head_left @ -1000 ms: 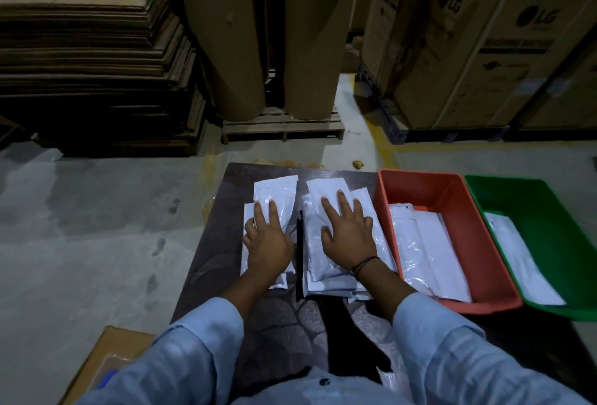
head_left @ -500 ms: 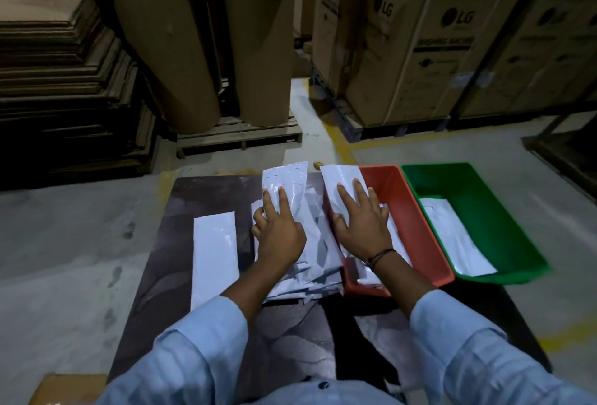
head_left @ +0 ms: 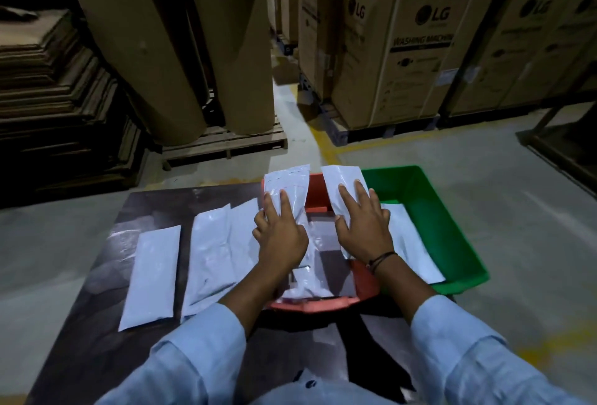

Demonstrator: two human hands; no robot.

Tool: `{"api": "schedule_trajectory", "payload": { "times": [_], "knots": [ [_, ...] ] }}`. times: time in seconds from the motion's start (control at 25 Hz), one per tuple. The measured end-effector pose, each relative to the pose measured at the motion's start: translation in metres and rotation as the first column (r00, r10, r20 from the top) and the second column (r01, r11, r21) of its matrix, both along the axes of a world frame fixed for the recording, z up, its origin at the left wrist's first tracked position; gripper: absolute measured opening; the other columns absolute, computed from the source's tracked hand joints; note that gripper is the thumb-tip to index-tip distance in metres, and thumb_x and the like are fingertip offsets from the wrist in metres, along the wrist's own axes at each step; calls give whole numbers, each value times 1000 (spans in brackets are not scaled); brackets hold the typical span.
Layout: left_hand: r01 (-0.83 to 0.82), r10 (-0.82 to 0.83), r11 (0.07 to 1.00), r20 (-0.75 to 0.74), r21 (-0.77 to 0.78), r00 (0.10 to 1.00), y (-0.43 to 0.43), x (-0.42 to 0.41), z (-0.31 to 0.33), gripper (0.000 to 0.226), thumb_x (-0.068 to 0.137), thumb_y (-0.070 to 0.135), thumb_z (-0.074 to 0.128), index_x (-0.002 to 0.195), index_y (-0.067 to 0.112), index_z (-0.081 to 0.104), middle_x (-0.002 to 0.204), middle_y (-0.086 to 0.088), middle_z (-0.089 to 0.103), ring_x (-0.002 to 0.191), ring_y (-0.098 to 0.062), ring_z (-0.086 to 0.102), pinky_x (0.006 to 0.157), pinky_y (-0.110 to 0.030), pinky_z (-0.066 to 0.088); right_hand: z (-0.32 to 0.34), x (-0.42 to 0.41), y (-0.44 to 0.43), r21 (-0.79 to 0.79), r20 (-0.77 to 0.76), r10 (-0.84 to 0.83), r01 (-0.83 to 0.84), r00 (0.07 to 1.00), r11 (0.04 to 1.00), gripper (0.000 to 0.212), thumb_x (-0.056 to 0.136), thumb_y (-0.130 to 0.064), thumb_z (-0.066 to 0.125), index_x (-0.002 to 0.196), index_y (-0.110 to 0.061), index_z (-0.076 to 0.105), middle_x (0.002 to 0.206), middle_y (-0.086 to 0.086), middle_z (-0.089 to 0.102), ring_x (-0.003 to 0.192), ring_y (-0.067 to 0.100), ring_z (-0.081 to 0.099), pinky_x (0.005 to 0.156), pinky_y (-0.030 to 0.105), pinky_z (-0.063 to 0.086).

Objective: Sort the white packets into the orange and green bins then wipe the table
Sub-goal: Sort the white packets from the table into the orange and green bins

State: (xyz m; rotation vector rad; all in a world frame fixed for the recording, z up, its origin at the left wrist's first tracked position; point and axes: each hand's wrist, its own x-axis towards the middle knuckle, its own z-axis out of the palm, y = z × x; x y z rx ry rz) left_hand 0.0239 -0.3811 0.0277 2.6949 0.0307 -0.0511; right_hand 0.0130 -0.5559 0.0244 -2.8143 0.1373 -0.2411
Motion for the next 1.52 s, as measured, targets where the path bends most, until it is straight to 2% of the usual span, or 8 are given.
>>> {"api": "schedule_trajectory", "payload": {
  "times": [0.48, 0.76, 0.96, 1.08, 1.16, 1.28, 1.4, 1.52],
  "knots": [
    [-7, 5, 999, -51, -33, 999, -155, -15, 5, 74, 99, 27, 45, 160, 24, 3, 168, -11, -6, 146, -41, 15, 115, -54, 23, -29, -11, -150, 16, -143, -5, 8, 990, 1000, 67, 96, -39, 48, 156, -38, 19, 167, 1, 6, 150, 40, 9, 111, 66, 21],
    [69, -72, 997, -92, -35, 993, -203, -6, 6, 79, 96, 25, 47, 160, 24, 0, 167, -10, -10, 144, -43, 16, 115, -55, 24, -55, -2, -178, -158, -310, 36, -89, 950, 983, 58, 96, -40, 45, 151, -39, 27, 166, 8, 4, 148, 45, 5, 109, 58, 24],
    [60, -64, 998, -116, -37, 991, -222, 3, 4, 81, 95, 27, 49, 160, 23, 1, 167, -11, -10, 147, -43, 11, 118, -55, 21, -75, 2, -175, -242, -421, 40, -155, 906, 958, 55, 89, -43, 46, 141, -27, 52, 154, 24, 36, 140, 53, 27, 106, 64, 30],
    [44, -49, 998, -142, -36, 989, -222, 6, -5, 80, 95, 26, 49, 160, 22, 2, 167, -12, -10, 147, -46, 11, 117, -57, 21, -83, 7, -179, -267, -443, 56, -191, 895, 945, 57, 96, -41, 41, 150, -25, 35, 157, 31, 23, 145, 52, 13, 117, 60, 9],
    [44, -46, 999, -145, -22, 988, -223, 7, -11, 81, 94, 26, 50, 160, 21, 3, 167, -13, -10, 147, -46, 11, 117, -58, 21, -76, 6, -183, -241, -409, 77, -189, 909, 952, 55, 96, -39, 43, 147, -22, 37, 159, 26, 19, 147, 50, 8, 119, 57, 5],
    [37, -37, 999, -127, 2, 991, -227, 5, -17, 82, 94, 27, 51, 160, 20, 3, 167, -14, -10, 147, -47, 8, 118, -58, 18, -56, 1, -191, -191, -175, 117, -150, 978, 970, 42, 90, -31, 44, 122, -14, 64, 149, 22, 44, 142, 48, 30, 116, 57, 25],
    [49, -45, 998, -119, 33, 992, -240, 1, -25, 83, 93, 26, 51, 160, 17, 2, 166, -17, -12, 148, -46, 6, 119, -56, 15, -45, -1, -210, -147, 47, 42, -34, 998, 989, 32, 81, -23, 59, 110, -14, 70, 138, 19, 55, 133, 45, 42, 105, 54, 35],
    [16, -8, 999, -200, 37, 980, -254, 0, -41, 78, 95, 26, 47, 159, 12, 5, 166, -20, -6, 149, -45, 8, 119, -53, 14, -43, -5, -225, -88, 10, -13, 14, 1000, 996, 33, 80, -17, 66, 112, -12, 70, 141, 21, 53, 134, 47, 40, 104, 57, 36]
  ]
}}
